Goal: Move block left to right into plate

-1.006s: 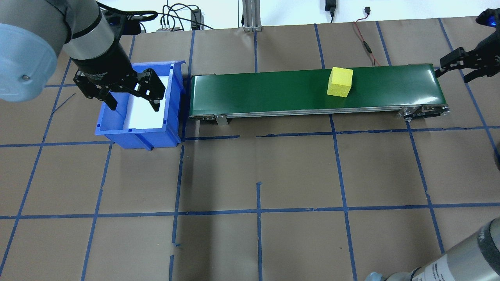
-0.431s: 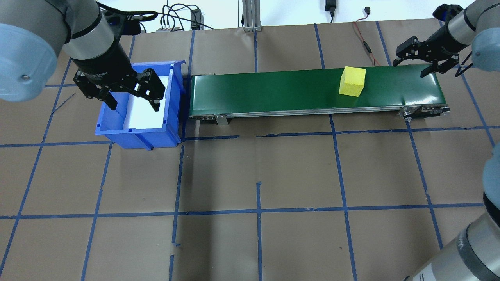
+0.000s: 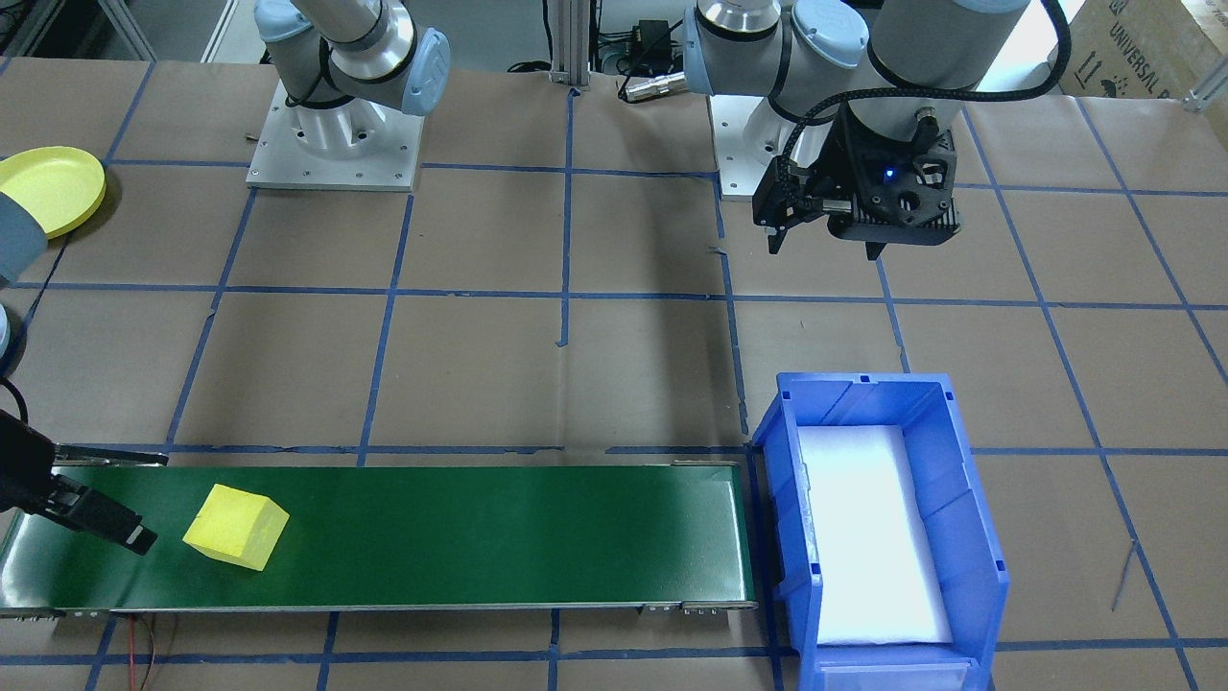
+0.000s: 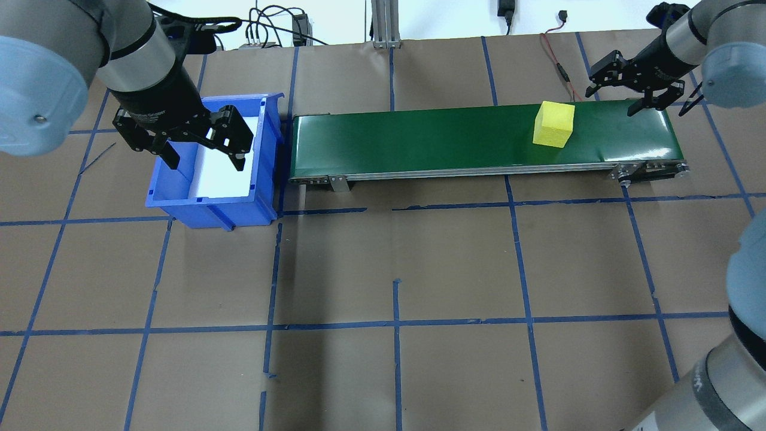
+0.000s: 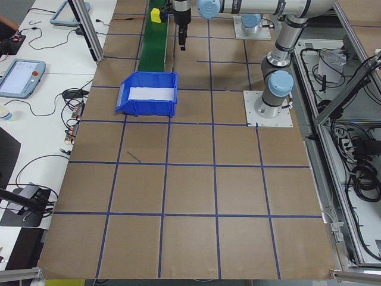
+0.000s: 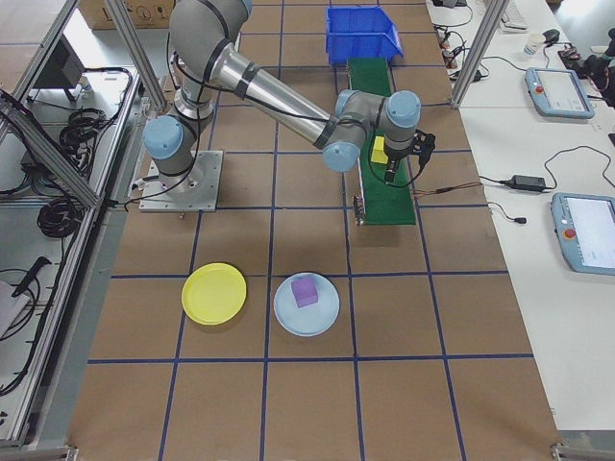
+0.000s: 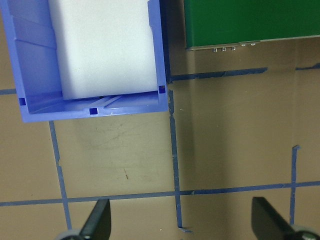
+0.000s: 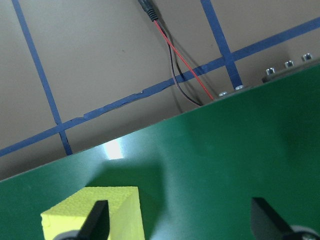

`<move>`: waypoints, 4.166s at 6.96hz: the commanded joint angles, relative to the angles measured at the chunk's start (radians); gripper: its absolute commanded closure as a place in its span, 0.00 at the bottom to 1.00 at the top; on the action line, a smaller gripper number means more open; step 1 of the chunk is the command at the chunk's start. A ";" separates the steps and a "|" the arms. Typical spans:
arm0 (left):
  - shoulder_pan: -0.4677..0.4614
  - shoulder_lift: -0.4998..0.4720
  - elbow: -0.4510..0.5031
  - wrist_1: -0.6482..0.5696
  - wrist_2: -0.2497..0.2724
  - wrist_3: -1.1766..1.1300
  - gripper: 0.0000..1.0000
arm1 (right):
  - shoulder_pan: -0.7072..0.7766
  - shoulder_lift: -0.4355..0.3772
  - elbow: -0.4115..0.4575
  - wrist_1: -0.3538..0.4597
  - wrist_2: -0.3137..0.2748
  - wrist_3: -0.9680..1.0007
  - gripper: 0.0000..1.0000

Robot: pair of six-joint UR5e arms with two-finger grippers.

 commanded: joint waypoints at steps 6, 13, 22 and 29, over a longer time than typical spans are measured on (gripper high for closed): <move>-0.006 0.004 0.007 0.000 0.000 0.002 0.00 | 0.045 0.035 0.039 -0.057 -0.025 0.019 0.00; -0.006 0.006 0.004 0.002 0.000 0.000 0.00 | -0.082 -0.098 0.091 0.018 -0.320 -0.318 0.73; -0.006 0.006 0.002 0.002 0.000 0.000 0.00 | -0.991 -0.379 0.553 0.010 -0.403 -1.155 0.70; -0.006 0.006 0.004 0.015 -0.002 0.002 0.00 | -0.896 -0.365 0.490 0.029 -0.371 -1.013 0.00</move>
